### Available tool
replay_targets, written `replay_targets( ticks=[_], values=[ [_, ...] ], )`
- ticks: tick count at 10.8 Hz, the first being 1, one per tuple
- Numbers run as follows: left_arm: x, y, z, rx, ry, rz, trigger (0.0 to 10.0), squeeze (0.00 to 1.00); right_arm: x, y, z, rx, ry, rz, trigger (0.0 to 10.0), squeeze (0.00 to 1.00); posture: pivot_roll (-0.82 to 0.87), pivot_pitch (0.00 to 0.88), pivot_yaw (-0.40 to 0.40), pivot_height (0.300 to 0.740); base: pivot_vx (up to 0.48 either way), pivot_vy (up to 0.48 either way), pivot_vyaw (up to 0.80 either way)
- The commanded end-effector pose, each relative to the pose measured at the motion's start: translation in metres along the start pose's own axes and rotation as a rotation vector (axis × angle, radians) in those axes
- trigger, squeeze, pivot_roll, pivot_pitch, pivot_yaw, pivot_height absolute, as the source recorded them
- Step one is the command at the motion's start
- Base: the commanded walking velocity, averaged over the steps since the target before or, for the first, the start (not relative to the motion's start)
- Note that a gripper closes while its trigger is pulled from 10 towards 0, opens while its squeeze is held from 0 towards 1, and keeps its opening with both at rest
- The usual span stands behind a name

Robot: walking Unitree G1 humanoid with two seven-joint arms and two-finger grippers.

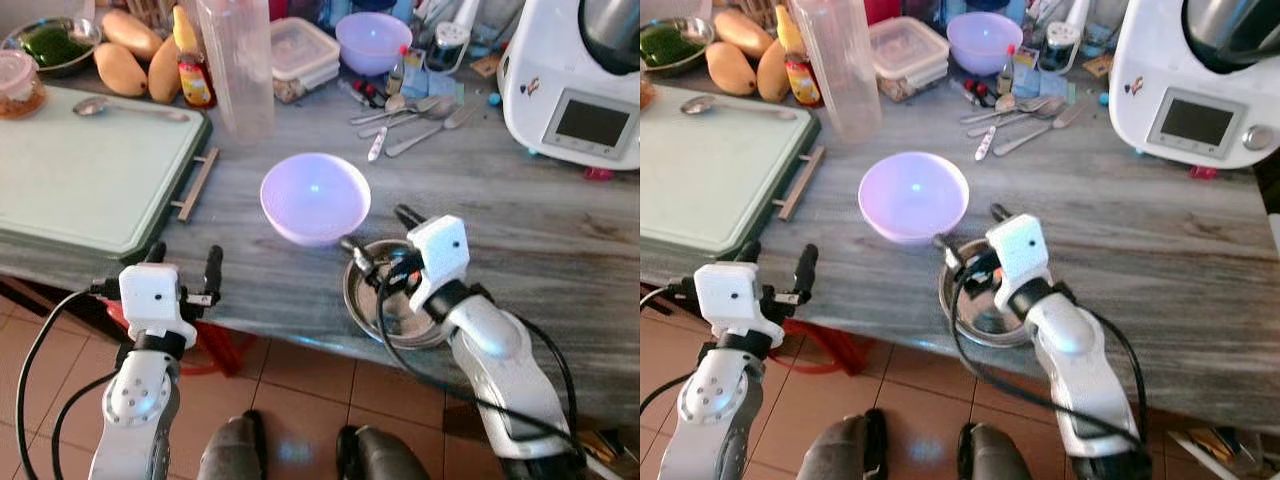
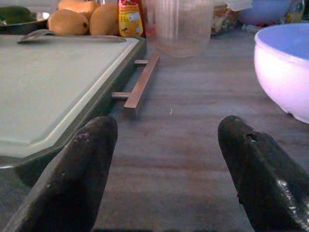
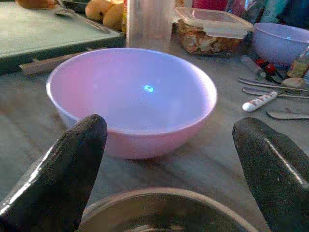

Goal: Setting the table

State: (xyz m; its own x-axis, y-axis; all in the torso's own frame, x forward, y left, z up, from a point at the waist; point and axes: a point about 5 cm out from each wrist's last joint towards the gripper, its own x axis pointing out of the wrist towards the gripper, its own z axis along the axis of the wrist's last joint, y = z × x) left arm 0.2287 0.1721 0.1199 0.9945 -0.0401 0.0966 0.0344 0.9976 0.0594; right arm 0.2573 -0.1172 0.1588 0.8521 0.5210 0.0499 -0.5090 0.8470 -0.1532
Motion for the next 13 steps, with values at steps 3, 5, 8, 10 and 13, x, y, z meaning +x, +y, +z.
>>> replay_targets(
  ticks=[3,5,8,10,13],
  values=[
    [0.000,0.001,-0.003,0.004,0.007,-0.003,10.0,0.00,-0.010,0.006,-0.001,0.042,0.022,0.050,10.0,0.00,0.00,0.165,-0.024,0.740,0.000,0.000,0.00],
    [0.000,0.000,-0.003,0.000,0.005,-0.006,10.0,0.00,-0.019,0.009,-0.005,0.105,0.065,0.077,10.0,0.00,0.00,0.164,-0.025,0.740,0.000,0.000,0.00],
    [0.001,-0.002,-0.003,-0.005,0.005,-0.013,10.0,0.00,-0.030,0.016,-0.014,0.211,0.150,0.160,10.0,0.00,-0.01,0.170,-0.021,0.740,0.000,0.000,0.00],
    [0.001,-0.003,-0.003,-0.004,0.006,-0.017,10.0,0.00,-0.032,0.012,-0.022,0.290,0.188,0.140,10.0,0.00,-0.01,0.174,-0.020,0.740,0.000,0.000,0.00],
    [-0.001,-0.004,-0.001,-0.003,0.010,-0.018,10.0,0.00,-0.024,0.006,-0.025,0.337,0.195,0.126,10.0,0.00,0.00,0.181,-0.018,0.740,0.000,0.000,0.00]
  ],
)
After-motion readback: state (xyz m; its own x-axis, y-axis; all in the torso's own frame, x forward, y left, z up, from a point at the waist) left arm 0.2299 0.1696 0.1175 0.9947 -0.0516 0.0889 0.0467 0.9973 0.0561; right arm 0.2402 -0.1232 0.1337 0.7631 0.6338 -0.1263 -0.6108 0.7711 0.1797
